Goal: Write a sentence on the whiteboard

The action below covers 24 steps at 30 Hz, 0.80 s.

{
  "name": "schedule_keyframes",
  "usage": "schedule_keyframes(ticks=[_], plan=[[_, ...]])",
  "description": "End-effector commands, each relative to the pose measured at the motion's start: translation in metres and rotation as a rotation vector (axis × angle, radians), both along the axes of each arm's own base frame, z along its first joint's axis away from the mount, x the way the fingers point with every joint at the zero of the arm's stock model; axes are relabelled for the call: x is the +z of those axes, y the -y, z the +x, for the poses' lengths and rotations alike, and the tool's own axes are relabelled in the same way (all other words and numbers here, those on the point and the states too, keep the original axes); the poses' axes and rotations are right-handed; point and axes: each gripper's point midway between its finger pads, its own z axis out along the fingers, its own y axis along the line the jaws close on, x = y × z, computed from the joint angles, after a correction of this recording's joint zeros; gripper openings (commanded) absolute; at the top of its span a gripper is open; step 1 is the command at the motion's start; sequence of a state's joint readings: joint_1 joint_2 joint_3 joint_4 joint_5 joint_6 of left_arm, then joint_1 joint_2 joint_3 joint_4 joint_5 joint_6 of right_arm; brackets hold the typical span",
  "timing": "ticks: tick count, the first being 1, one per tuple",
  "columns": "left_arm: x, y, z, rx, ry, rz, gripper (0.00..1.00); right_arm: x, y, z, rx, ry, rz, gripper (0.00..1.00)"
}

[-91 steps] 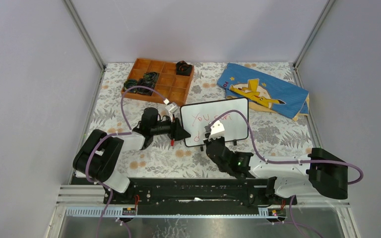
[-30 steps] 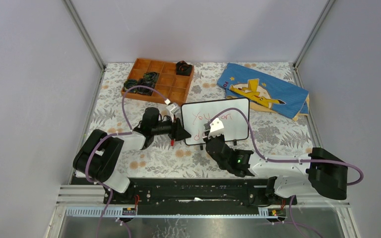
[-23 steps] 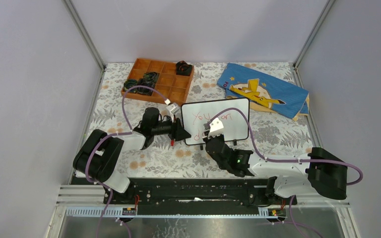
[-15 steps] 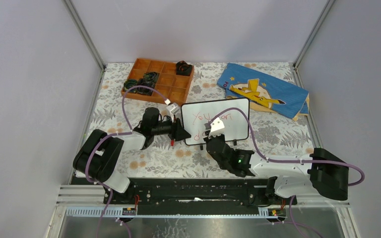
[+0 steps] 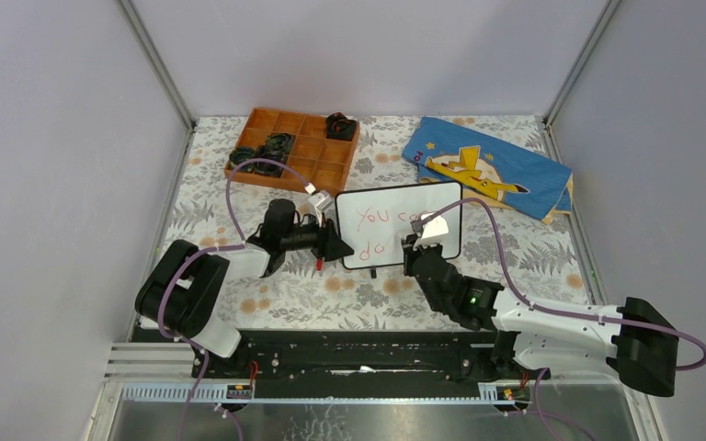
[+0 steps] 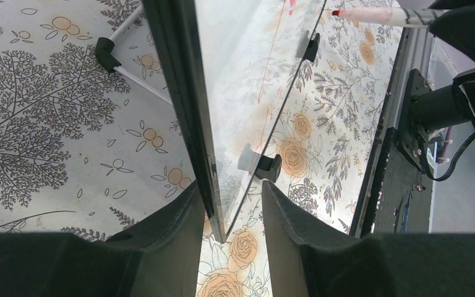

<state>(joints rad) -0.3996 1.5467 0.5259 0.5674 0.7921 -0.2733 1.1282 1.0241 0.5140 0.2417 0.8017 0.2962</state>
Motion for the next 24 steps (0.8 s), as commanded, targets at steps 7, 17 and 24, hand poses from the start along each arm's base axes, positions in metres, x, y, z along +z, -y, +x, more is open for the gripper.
schedule_keyframes(ticks=[7, 17, 24], plan=[[0.010, 0.004, 0.006, -0.008, 0.062, 0.002, 0.45, -0.011, 0.002, 0.001, -0.003, -0.030, 0.015, 0.00], [0.009, 0.004, 0.006, -0.010, 0.058, 0.006, 0.45, -0.013, 0.000, 0.006, -0.011, -0.032, 0.014, 0.00], [0.009, 0.005, 0.005, -0.012, 0.059, 0.008, 0.45, -0.021, 0.001, 0.007, -0.012, -0.051, 0.004, 0.00]])
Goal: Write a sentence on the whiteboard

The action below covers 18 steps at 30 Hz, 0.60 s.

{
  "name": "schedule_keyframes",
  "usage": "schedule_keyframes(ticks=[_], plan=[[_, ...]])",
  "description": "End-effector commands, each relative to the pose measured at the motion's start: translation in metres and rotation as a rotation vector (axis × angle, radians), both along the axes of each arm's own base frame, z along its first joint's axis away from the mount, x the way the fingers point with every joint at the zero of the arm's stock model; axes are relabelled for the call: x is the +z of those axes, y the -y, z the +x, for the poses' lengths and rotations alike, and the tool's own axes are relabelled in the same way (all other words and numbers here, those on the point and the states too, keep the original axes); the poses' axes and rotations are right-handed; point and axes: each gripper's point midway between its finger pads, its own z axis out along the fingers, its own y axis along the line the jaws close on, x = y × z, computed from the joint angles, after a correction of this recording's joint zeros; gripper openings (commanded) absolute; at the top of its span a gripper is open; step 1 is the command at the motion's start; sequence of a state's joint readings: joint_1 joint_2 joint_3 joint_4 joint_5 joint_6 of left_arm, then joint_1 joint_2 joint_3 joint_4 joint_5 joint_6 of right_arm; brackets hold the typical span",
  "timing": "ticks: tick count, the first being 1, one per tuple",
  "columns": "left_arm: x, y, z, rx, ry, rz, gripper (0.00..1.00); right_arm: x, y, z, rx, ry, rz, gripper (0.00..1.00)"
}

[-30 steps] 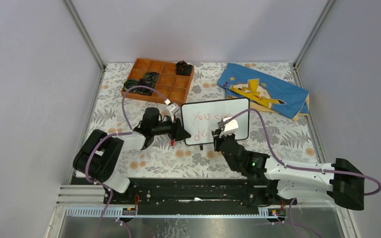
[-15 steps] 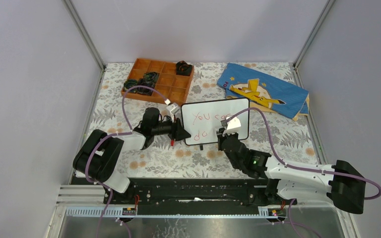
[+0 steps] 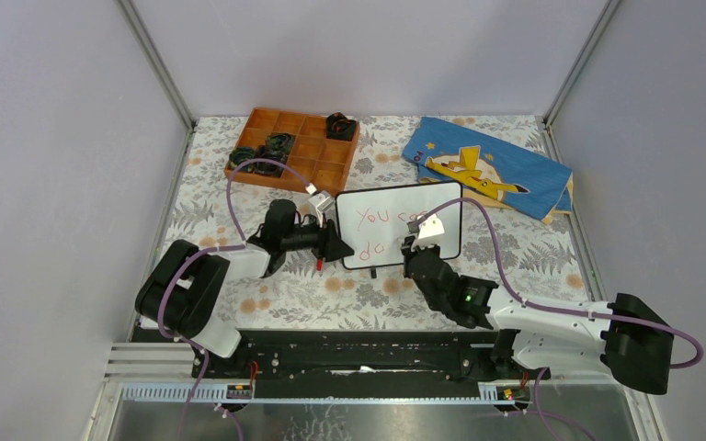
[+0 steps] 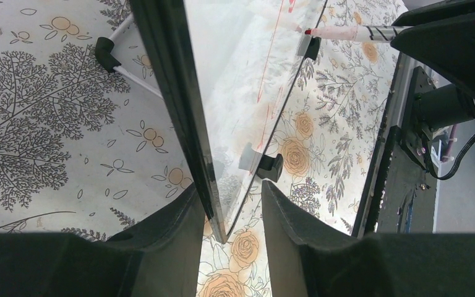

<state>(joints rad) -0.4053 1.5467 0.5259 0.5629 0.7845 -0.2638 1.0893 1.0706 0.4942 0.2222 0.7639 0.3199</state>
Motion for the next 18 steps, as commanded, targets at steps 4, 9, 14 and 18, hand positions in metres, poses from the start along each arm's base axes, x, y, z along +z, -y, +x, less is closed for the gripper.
schedule_keyframes(ticks=[4, 9, 14, 18], plan=[[0.009, 0.004, 0.005, -0.013, 0.050, 0.003, 0.45, 0.001, -0.004, 0.002, 0.000, -0.006, 0.043, 0.00], [0.009, 0.005, 0.005, -0.014, 0.052, 0.004, 0.45, -0.008, -0.001, -0.001, -0.004, -0.023, 0.031, 0.00], [0.009, 0.005, 0.005, -0.013, 0.052, 0.005, 0.45, -0.015, 0.000, -0.003, 0.000, -0.044, 0.027, 0.00], [0.009, 0.005, 0.005, -0.015, 0.051, 0.006, 0.45, -0.021, 0.000, -0.006, 0.005, -0.065, 0.028, 0.00]])
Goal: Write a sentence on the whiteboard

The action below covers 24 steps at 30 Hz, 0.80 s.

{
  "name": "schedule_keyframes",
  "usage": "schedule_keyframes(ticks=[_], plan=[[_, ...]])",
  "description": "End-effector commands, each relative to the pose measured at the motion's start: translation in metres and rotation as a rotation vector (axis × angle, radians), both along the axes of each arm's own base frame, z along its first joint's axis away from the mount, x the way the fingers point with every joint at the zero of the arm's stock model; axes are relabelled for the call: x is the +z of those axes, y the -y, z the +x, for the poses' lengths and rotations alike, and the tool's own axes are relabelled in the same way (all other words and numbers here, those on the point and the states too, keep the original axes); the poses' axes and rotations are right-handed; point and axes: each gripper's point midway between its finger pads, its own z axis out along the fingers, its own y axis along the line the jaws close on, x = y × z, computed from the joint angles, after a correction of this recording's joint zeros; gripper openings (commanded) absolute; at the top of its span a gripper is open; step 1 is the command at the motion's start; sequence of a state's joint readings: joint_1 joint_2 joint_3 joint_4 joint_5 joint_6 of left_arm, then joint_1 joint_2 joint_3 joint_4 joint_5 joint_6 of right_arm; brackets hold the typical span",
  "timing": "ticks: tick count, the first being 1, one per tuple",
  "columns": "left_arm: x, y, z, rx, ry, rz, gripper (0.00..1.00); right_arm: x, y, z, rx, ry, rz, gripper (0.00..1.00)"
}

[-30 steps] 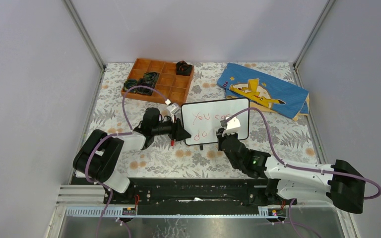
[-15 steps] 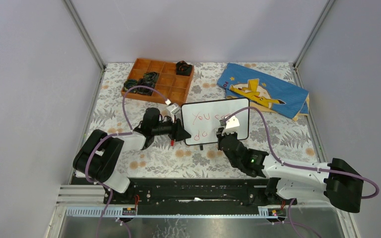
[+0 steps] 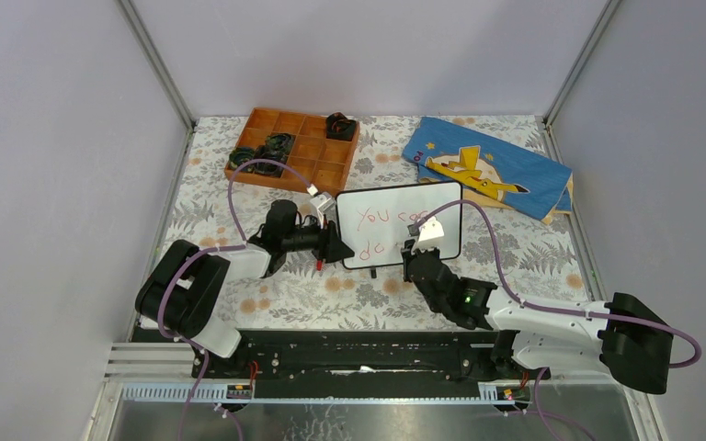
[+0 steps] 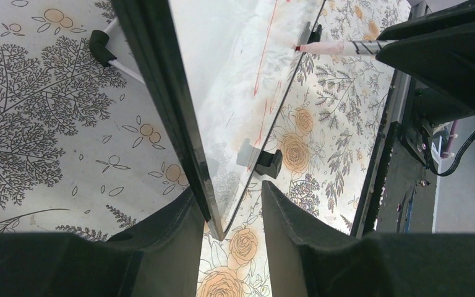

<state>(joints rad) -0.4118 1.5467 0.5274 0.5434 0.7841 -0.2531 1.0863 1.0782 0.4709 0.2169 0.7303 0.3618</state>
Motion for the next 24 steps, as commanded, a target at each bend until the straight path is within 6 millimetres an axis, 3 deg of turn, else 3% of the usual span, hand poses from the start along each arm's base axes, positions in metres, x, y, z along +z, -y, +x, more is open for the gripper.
schedule_keyframes(ticks=[1, 15, 24], plan=[[0.011, 0.004, 0.008, -0.006, 0.057, -0.005, 0.45, -0.009, 0.001, -0.002, -0.007, -0.028, 0.015, 0.00], [0.010, 0.005, 0.008, -0.006, 0.058, 0.000, 0.45, -0.023, 0.007, -0.008, -0.006, -0.063, -0.006, 0.00], [0.009, 0.005, 0.007, -0.007, 0.058, 0.005, 0.45, -0.017, 0.018, -0.006, -0.048, -0.040, -0.017, 0.00]])
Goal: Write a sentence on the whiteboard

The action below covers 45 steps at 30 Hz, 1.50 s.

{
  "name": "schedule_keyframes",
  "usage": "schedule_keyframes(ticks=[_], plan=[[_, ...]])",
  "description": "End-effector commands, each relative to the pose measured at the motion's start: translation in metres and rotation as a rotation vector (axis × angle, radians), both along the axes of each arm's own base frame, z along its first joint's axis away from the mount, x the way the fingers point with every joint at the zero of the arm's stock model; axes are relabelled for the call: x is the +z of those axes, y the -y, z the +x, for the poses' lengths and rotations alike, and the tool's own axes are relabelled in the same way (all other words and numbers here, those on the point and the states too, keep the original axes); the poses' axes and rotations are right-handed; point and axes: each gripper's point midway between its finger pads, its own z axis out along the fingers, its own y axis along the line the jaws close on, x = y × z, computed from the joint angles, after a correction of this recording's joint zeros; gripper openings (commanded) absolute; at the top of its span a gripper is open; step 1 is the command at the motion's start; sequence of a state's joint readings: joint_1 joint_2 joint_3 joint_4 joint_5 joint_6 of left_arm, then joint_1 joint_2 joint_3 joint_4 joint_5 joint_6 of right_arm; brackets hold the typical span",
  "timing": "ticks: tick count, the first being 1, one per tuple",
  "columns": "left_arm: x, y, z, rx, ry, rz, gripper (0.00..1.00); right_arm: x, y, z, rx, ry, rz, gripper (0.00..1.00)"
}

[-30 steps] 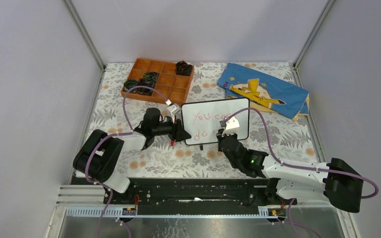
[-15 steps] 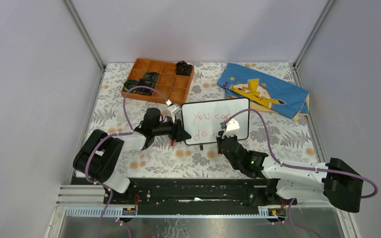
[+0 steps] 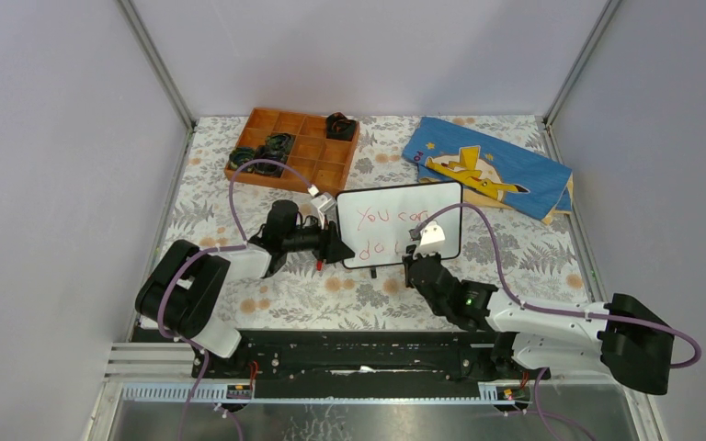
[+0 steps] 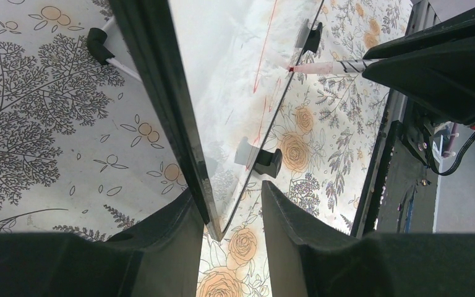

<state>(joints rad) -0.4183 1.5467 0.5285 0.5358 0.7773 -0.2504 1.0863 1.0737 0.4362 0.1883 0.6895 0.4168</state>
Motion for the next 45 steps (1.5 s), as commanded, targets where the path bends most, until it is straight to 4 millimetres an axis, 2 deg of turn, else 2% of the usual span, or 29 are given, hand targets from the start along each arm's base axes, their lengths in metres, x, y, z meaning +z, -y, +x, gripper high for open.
schedule_keyframes(ticks=[1, 7, 12, 16, 32, 45], plan=[[0.011, 0.004, 0.008, -0.005, 0.060, -0.002, 0.44, 0.004, 0.017, 0.004, -0.067, 0.024, -0.028, 0.00], [0.010, 0.004, 0.008, -0.006, 0.061, 0.000, 0.44, 0.011, 0.018, 0.004, -0.067, 0.037, -0.018, 0.00], [0.011, 0.004, 0.008, -0.007, 0.064, 0.000, 0.45, 0.027, 0.000, -0.003, 0.050, 0.071, 0.079, 0.00], [0.011, 0.004, 0.008, -0.008, 0.065, 0.001, 0.45, 0.036, -0.005, -0.003, 0.074, 0.087, 0.097, 0.00], [0.011, 0.005, 0.007, -0.010, 0.068, 0.005, 0.45, 0.047, -0.022, 0.010, 0.056, 0.104, 0.116, 0.00], [0.009, 0.005, 0.006, -0.012, 0.066, 0.010, 0.44, 0.041, -0.014, 0.017, -0.014, 0.110, 0.075, 0.00]])
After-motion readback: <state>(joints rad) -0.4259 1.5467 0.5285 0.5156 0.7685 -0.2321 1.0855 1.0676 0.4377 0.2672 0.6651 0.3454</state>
